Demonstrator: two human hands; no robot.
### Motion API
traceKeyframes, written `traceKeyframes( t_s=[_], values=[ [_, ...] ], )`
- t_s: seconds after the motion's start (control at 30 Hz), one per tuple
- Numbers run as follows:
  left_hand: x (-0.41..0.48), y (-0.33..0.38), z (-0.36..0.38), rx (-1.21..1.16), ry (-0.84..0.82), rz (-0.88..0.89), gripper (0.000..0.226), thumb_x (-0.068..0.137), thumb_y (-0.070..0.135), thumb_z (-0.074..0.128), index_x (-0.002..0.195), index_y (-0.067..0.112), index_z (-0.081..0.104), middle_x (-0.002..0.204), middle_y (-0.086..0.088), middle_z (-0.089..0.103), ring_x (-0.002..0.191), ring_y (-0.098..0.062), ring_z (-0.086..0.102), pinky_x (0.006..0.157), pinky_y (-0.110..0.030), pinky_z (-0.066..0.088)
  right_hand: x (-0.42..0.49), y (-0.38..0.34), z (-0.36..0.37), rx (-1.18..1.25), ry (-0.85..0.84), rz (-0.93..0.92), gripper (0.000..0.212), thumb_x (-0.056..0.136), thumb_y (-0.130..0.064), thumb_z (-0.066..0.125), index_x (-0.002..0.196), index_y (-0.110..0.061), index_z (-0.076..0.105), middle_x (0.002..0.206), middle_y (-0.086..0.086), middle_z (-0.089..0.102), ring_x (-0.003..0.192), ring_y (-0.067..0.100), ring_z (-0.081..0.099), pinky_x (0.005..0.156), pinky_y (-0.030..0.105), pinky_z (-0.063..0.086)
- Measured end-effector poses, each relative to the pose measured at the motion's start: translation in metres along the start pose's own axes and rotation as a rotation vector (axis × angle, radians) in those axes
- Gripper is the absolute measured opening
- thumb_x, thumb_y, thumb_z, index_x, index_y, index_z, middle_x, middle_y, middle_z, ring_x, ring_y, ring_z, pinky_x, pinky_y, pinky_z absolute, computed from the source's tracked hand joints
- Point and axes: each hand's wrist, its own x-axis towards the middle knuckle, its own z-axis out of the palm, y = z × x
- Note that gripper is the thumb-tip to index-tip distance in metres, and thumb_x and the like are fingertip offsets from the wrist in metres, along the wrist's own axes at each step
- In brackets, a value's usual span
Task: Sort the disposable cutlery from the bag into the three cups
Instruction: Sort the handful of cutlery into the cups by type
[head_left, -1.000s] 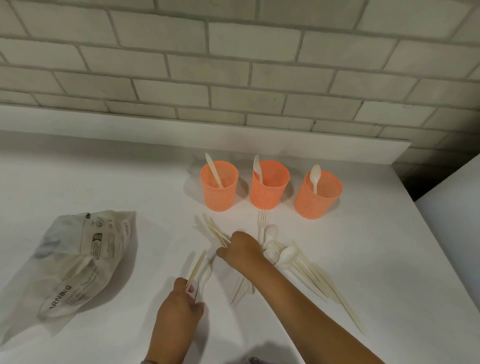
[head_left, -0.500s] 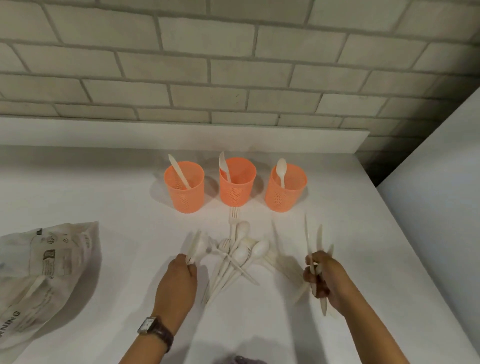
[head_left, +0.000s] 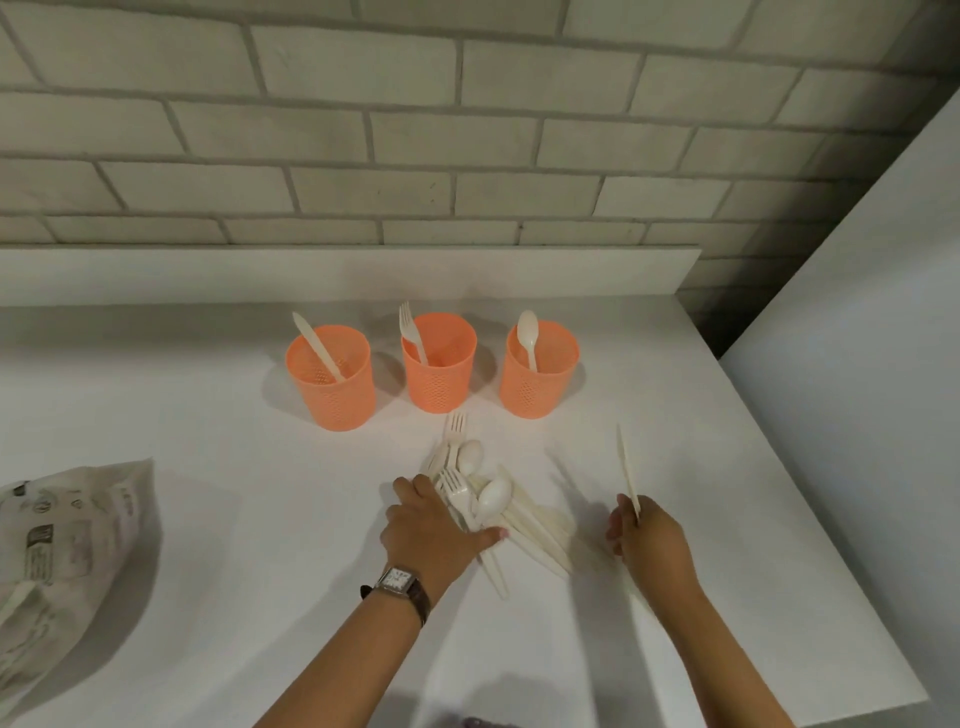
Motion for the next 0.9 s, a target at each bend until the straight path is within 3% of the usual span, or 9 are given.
traceKeyframes(
  t_s=[0.07, 0.17, 0.33, 0.47, 0.57, 0.63, 0.77, 0.9],
  values=[
    [0.000, 0.002, 0.002, 0.034, -0.010, 0.010, 0.095, 0.062, 0.072, 0.063, 0.122, 0.007, 0.031, 0.119, -0.007, 0.036, 0.100, -0.022, 0.052, 0.070, -0.031, 0.048, 0.002, 0.003, 0.012, 0.031, 0.023, 0.002, 0.027, 0.095, -0.019, 0.040, 0.081, -0.002, 0.056, 0.078, 0.017, 0.066, 0.071, 0.035, 0.062, 0.070, 0.045, 0.051],
    [-0.002, 0.004, 0.006, 0.065, 0.008, 0.038, 0.075, 0.076, 0.057, 0.060, 0.123, 0.005, 0.033, 0.120, -0.008, 0.039, 0.101, -0.022, 0.052, 0.076, -0.030, 0.050, 0.000, -0.004, 0.030, 0.106, -0.043, -0.005, 0.019, 0.092, -0.014, 0.042, 0.081, -0.010, 0.057, 0.083, 0.012, 0.066, 0.076, 0.033, 0.062, 0.078, 0.051, 0.053],
    [-0.014, 0.010, 0.015, -0.049, 0.037, 0.079, 0.055, 0.090, 0.049, 0.043, 0.123, 0.006, 0.035, 0.122, -0.010, 0.043, 0.108, -0.026, 0.048, 0.084, -0.032, 0.045, -0.020, -0.041, 0.060, 0.310, -0.205, -0.005, 0.022, 0.093, -0.014, 0.040, 0.079, -0.015, 0.057, 0.084, 0.006, 0.063, 0.077, 0.026, 0.063, 0.079, 0.046, 0.054],
    [-0.016, 0.014, 0.016, -0.088, 0.024, 0.065, 0.054, 0.090, 0.048, 0.043, 0.123, 0.006, 0.037, 0.125, -0.011, 0.044, 0.113, -0.027, 0.045, 0.089, -0.031, 0.041, -0.034, -0.060, 0.085, 0.276, -0.261, -0.047, 0.033, 0.099, -0.020, 0.036, 0.072, -0.013, 0.054, 0.075, 0.006, 0.062, 0.072, 0.020, 0.059, 0.068, 0.026, 0.047],
    [-0.011, 0.008, 0.011, -0.187, -0.069, 0.056, 0.056, 0.084, 0.043, 0.058, 0.120, 0.003, 0.041, 0.121, -0.013, 0.047, 0.111, -0.028, 0.049, 0.087, -0.031, 0.044, -0.035, -0.059, 0.088, 0.398, -0.338, 0.044, 0.033, 0.099, -0.027, 0.037, 0.090, -0.011, 0.064, 0.090, 0.011, 0.070, 0.080, 0.025, 0.064, 0.075, 0.034, 0.051],
    [-0.007, 0.003, 0.007, -0.212, -0.126, 0.061, 0.056, 0.079, 0.037, 0.066, 0.118, 0.004, 0.044, 0.117, -0.013, 0.052, 0.107, -0.028, 0.053, 0.085, -0.032, 0.047, -0.032, -0.056, 0.082, 0.582, -0.428, 0.180, 0.035, 0.099, -0.028, 0.039, 0.098, -0.006, 0.066, 0.094, 0.017, 0.071, 0.072, 0.028, 0.065, 0.067, 0.037, 0.054],
    [-0.001, -0.004, 0.001, -0.165, -0.165, 0.104, 0.042, 0.076, 0.023, 0.070, 0.109, 0.004, 0.052, 0.109, -0.012, 0.063, 0.098, -0.027, 0.061, 0.078, -0.031, 0.050, -0.033, -0.058, 0.075, 0.685, -0.517, 0.274, 0.038, 0.098, -0.028, 0.044, 0.088, 0.000, 0.067, 0.075, 0.016, 0.070, 0.057, 0.027, 0.065, 0.064, 0.041, 0.057],
    [-0.003, -0.009, -0.002, -0.047, -0.103, 0.155, 0.040, 0.078, 0.029, 0.068, 0.109, 0.006, 0.054, 0.109, -0.008, 0.063, 0.100, -0.024, 0.060, 0.072, -0.025, 0.040, -0.034, -0.057, 0.065, 0.610, -0.415, 0.244, 0.036, 0.097, -0.027, 0.046, 0.086, 0.001, 0.066, 0.072, 0.015, 0.069, 0.053, 0.026, 0.065, 0.055, 0.035, 0.056]
  ],
)
